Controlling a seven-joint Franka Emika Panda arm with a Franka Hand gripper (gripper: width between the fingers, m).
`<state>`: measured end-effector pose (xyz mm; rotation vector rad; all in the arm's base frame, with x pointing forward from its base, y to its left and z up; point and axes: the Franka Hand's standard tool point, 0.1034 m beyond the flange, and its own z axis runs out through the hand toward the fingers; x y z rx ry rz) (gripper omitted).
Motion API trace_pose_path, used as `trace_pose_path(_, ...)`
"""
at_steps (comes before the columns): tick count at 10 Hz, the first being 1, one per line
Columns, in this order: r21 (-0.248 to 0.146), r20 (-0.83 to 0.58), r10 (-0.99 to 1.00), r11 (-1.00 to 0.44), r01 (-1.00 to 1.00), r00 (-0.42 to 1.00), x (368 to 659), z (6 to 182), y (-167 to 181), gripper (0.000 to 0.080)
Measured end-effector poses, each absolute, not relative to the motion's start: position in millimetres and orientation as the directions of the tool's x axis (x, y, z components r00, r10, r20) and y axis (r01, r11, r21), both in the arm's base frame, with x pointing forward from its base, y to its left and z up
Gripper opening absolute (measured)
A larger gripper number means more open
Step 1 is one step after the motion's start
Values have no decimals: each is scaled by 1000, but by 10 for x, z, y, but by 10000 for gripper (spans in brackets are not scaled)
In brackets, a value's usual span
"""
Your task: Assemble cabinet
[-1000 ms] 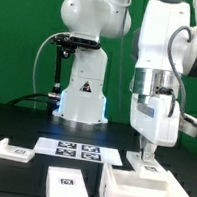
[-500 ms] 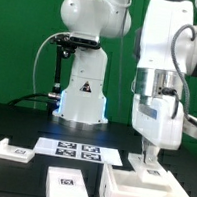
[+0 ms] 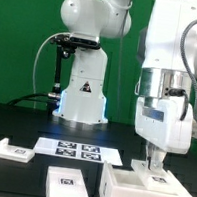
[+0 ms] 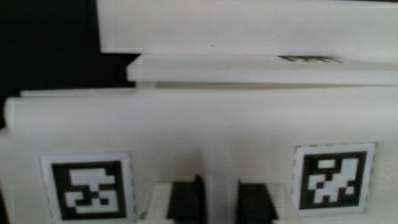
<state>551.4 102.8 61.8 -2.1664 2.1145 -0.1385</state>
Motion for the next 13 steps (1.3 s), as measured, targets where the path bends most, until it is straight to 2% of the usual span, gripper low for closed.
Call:
trace_pose_path(1, -143, -12, -1000, -23, -989, 25, 5520, 617, 1029, 64)
trace_pose_path(4, -170, -1, -1000, -25, -985, 26, 5780, 638, 1027, 64)
trace_pose_path(7, -166, -1, -1000, -15, -986, 15, 5895, 636, 1033, 64)
trace_pose_path(10, -128, -10, -1000, 3, -992, -2, 5924, 613, 1036, 64)
trace_pose_path(13, -124, -11, -1000, 8, -992, -7, 5923, 615, 1031, 77)
